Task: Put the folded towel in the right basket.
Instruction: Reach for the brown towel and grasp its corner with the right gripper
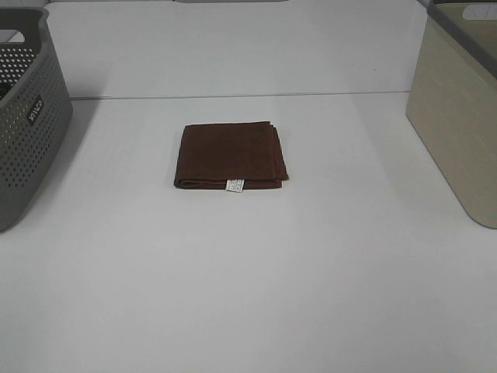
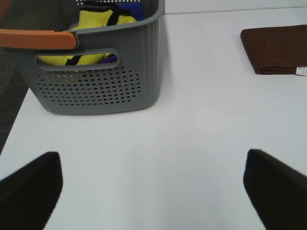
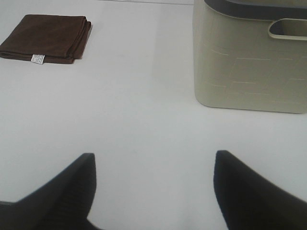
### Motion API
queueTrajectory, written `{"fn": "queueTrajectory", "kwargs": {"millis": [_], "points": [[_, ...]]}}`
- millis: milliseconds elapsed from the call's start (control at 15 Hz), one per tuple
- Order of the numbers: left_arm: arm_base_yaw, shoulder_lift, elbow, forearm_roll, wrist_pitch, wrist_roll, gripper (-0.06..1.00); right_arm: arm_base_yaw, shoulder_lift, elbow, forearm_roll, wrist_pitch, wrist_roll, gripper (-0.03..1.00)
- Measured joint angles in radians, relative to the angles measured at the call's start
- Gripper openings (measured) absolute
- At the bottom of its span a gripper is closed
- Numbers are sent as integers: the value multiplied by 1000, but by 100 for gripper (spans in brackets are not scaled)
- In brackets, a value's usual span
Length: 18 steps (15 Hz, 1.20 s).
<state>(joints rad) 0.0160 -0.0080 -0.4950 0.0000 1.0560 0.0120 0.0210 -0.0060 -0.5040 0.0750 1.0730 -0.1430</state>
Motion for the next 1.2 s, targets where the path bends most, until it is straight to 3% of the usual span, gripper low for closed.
{"fn": "queueTrajectory", "kwargs": {"millis": [1200], "points": [[0,0,0,0,0,0,97,0,0,0,0,0,0,66]]}}
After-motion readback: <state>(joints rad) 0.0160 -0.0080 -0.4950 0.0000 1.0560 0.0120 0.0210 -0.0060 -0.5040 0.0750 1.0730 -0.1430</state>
